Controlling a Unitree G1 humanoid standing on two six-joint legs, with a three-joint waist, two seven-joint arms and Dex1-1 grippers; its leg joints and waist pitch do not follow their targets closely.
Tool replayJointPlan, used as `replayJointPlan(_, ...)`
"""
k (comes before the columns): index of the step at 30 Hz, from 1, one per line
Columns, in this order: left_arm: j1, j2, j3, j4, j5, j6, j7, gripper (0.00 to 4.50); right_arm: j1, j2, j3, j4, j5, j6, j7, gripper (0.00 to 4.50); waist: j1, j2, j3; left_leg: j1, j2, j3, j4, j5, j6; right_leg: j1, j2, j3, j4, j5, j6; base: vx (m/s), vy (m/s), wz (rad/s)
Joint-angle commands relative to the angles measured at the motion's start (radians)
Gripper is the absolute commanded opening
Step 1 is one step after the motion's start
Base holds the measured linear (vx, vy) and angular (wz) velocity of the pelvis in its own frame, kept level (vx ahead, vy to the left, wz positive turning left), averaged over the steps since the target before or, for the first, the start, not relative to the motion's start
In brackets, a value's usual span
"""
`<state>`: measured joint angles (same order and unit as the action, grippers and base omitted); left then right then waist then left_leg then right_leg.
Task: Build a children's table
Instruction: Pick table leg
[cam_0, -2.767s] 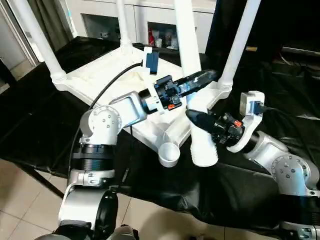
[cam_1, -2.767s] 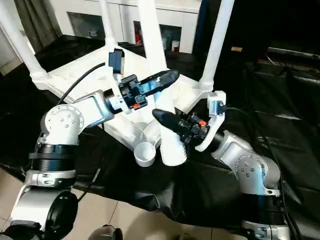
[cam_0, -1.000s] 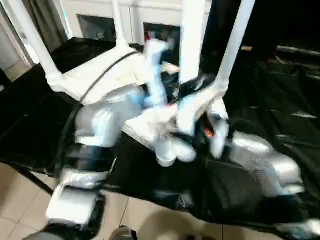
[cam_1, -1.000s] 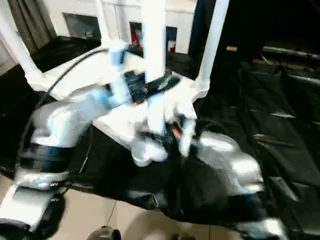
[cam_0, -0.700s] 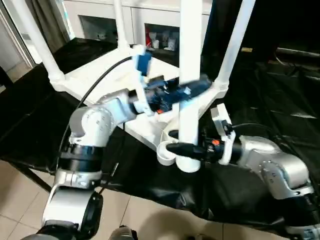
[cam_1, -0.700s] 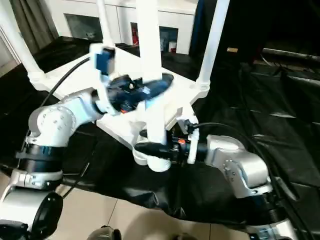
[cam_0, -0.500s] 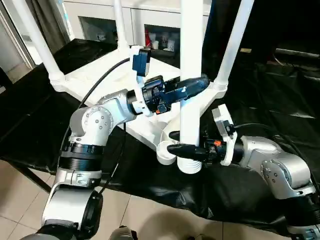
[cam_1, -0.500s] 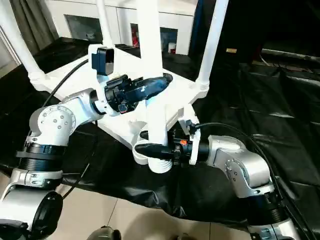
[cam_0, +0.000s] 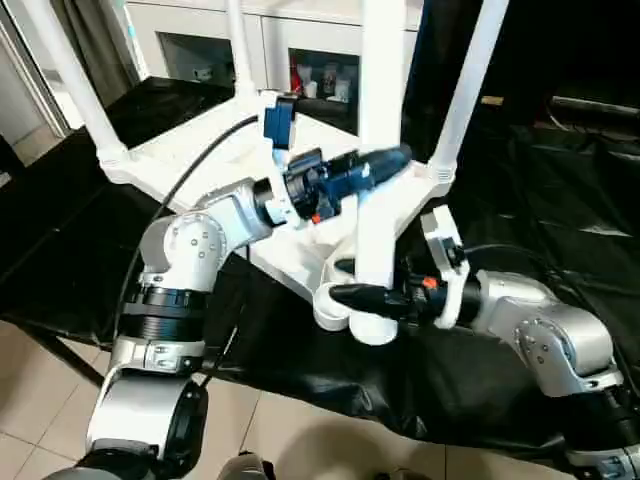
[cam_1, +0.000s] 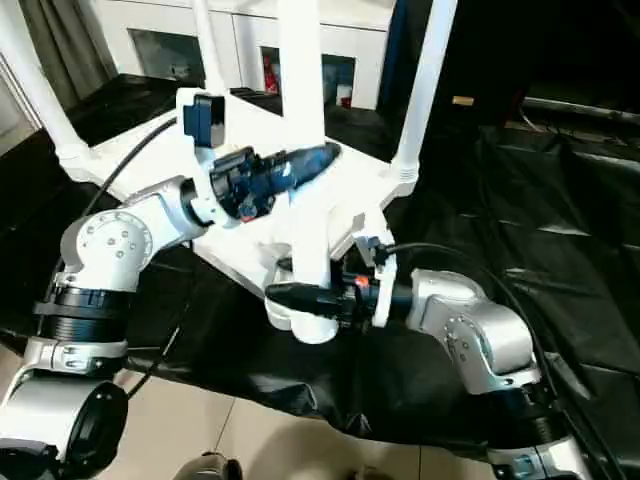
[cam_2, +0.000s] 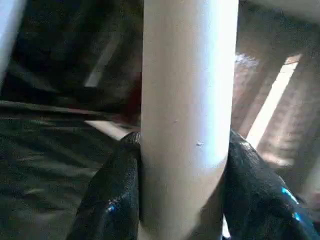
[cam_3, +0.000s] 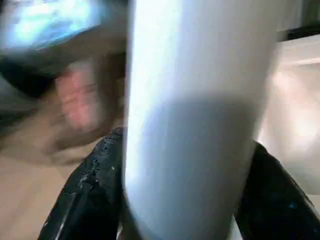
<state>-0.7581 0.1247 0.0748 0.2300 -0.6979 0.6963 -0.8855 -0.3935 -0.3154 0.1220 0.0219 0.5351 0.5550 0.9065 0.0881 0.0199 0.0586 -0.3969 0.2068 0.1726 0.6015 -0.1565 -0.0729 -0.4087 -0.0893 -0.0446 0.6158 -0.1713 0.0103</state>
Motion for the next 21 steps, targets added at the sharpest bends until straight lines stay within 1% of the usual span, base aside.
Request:
replayJointPlan(1,-0.022,-0.002,-0.029,-0.022,0.071,-0.052,0.053,1.82,-0.022,0.016,-0.027,0.03,-0.043,-0.02,-0.092,2.85,0.002,-0.011,-0.076,0.023,0.008,0.003,-0.071,-0.219,-0.01,0.046,-0.035,0.022,-0.08,-0.283,-0.171,0.0,0.0,0.0)
replayJointPlan(2,-0.022,-0.004,-0.049,-0.024,0.132,-0.101,0.105,1.82,-0.035,0.039,-0.035,0.057,-0.069,-0.025,-0.158,2.85,0.001,-0.012,-0.075,0.021,0.006,0.003,-0.072,-0.221,-0.01,0.05,-0.034,0.022,-0.078,-0.281,-0.166,0.0,0.0,0.0)
replayJointPlan(3,-0.022,-0.008,-0.065,-0.029,0.183,-0.138,0.158,1.82,-0.044,0.058,-0.037,0.08,-0.096,-0.035,-0.215,2.85,0.002,-0.006,-0.075,0.02,0.008,0.001,-0.073,-0.216,-0.011,0.049,-0.035,0.023,-0.081,-0.277,-0.16,0.0,0.0,0.0)
replayJointPlan(4,-0.026,-0.015,-0.073,-0.031,0.229,-0.174,0.218,1.82,-0.05,0.074,-0.039,0.099,-0.118,-0.044,-0.263,2.85,-0.005,-0.005,-0.077,0.02,0.008,0.0,-0.073,-0.219,-0.021,0.047,-0.032,0.022,-0.079,-0.257,-0.156,0.0,0.0,0.0)
replayJointPlan(5,-0.027,-0.015,-0.074,-0.031,0.231,-0.175,0.22,1.82,-0.05,0.074,-0.039,0.099,-0.118,-0.044,-0.265,2.85,-0.004,-0.007,-0.077,0.02,0.008,0.0,-0.074,-0.216,-0.024,0.049,-0.032,0.022,-0.079,-0.25,-0.152,0.0,0.0,0.0)
replayJointPlan(6,-0.032,-0.026,-0.076,-0.04,0.258,-0.183,0.278,1.82,-0.056,0.09,-0.039,0.116,-0.13,-0.049,-0.297,2.85,-0.003,-0.006,-0.079,0.022,0.009,0.0,-0.072,-0.211,-0.026,0.049,-0.033,0.023,-0.075,-0.227,-0.153,0.0,0.0,0.0)
replayJointPlan(7,-0.035,-0.037,-0.076,-0.055,0.273,-0.183,0.323,1.82,-0.06,0.106,-0.037,0.129,-0.139,-0.055,-0.323,2.85,-0.002,-0.003,-0.08,0.021,0.008,0.0,-0.072,-0.205,-0.026,0.05,-0.032,0.022,-0.072,-0.208,-0.159,0.0,0.0,0.0)
replayJointPlan(8,-0.038,-0.046,-0.075,-0.069,0.285,-0.183,0.36,1.82,-0.064,0.119,-0.036,0.138,-0.14,-0.052,-0.337,2.85,-0.003,-0.004,-0.081,0.021,0.008,0.001,-0.072,-0.202,-0.023,0.05,-0.031,0.023,-0.072,-0.196,-0.163,0.0,0.0,0.0)
replayJointPlan(9,-0.039,-0.051,-0.073,-0.081,0.284,-0.172,0.378,1.82,-0.066,0.13,-0.033,0.143,-0.144,-0.053,-0.343,2.66,-0.002,-0.005,-0.082,0.019,0.008,0.001,-0.071,-0.193,-0.018,0.052,-0.031,0.022,-0.068,-0.165,-0.173,0.0,0.0,0.0)
replayJointPlan(10,-0.04,-0.051,-0.074,-0.089,0.29,-0.169,0.39,1.82,-0.069,0.137,-0.031,0.149,-0.148,-0.053,-0.349,2.48,-0.001,-0.008,-0.084,0.017,0.007,0.001,-0.069,-0.174,-0.01,0.054,-0.031,0.022,-0.064,-0.135,-0.184,0.0,0.0,0.0)
replayJointPlan(11,-0.041,-0.049,-0.077,-0.095,0.299,-0.168,0.4,1.82,-0.071,0.144,-0.029,0.154,-0.152,-0.053,-0.354,2.48,-0.001,-0.011,-0.083,0.016,0.006,0.002,-0.069,-0.169,-0.006,0.054,-0.031,0.021,-0.065,-0.127,-0.188,0.0,0.0,0.0)
replayJointPlan(12,-0.041,-0.047,-0.081,-0.101,0.31,-0.165,0.408,1.82,-0.076,0.151,-0.024,0.162,-0.159,-0.054,-0.357,2.45,-0.001,-0.009,-0.083,0.016,0.006,0.003,-0.068,-0.166,0.0,0.053,-0.03,0.021,-0.064,-0.122,-0.194,0.0,0.0,0.0)
replayJointPlan(13,-0.041,-0.048,-0.083,-0.103,0.323,-0.175,0.416,1.82,-0.08,0.157,-0.018,0.17,-0.166,-0.061,-0.355,2.36,-0.001,-0.008,-0.082,0.016,0.005,0.003,-0.067,-0.168,0.004,0.053,-0.03,0.021,-0.065,-0.126,-0.193,0.0,0.0,0.0)
replayJointPlan(14,-0.042,-0.05,-0.081,-0.106,0.324,-0.173,0.42,1.82,-0.084,0.16,-0.017,0.173,-0.167,-0.062,-0.354,2.14,-0.001,-0.007,-0.081,0.017,0.005,0.003,-0.068,-0.176,0.002,0.053,-0.031,0.021,-0.066,-0.138,-0.19,0.0,0.0,0.0)
replayJointPlan(18,-0.041,-0.056,-0.079,-0.114,0.324,-0.174,0.436,1.82,-0.092,0.16,-0.015,0.18,-0.168,-0.069,-0.353,2.02,0.0,-0.007,-0.079,0.018,0.006,0.004,-0.07,-0.195,-0.003,0.051,-0.031,0.023,-0.07,-0.164,-0.184,0.0,0.0,0.0)
replayJointPlan(19,-0.04,-0.057,-0.079,-0.115,0.323,-0.172,0.437,1.82,-0.092,0.16,-0.015,0.181,-0.168,-0.07,-0.351,1.99,0.0,-0.004,-0.079,0.019,0.006,0.003,-0.07,-0.201,-0.006,0.05,-0.031,0.023,-0.07,-0.167,-0.182,0.0,0.0,0.0)
replayJointPlan(20,-0.039,-0.058,-0.08,-0.119,0.319,-0.168,0.44,1.82,-0.094,0.157,-0.016,0.185,-0.169,-0.073,-0.347,1.97,0.001,-0.005,-0.079,0.02,0.006,0.003,-0.07,-0.208,-0.008,0.05,-0.031,0.022,-0.07,-0.171,-0.183,0.0,0.0,0.0)
replayJointPlan(21,-0.036,-0.057,-0.081,-0.125,0.314,-0.161,0.439,1.82,-0.096,0.152,-0.017,0.19,-0.171,-0.079,-0.338,1.97,0.001,-0.005,-0.078,0.02,0.006,0.003,-0.071,-0.211,-0.009,0.05,-0.031,0.022,-0.071,-0.175,-0.183,0.0,0.0,0.0)
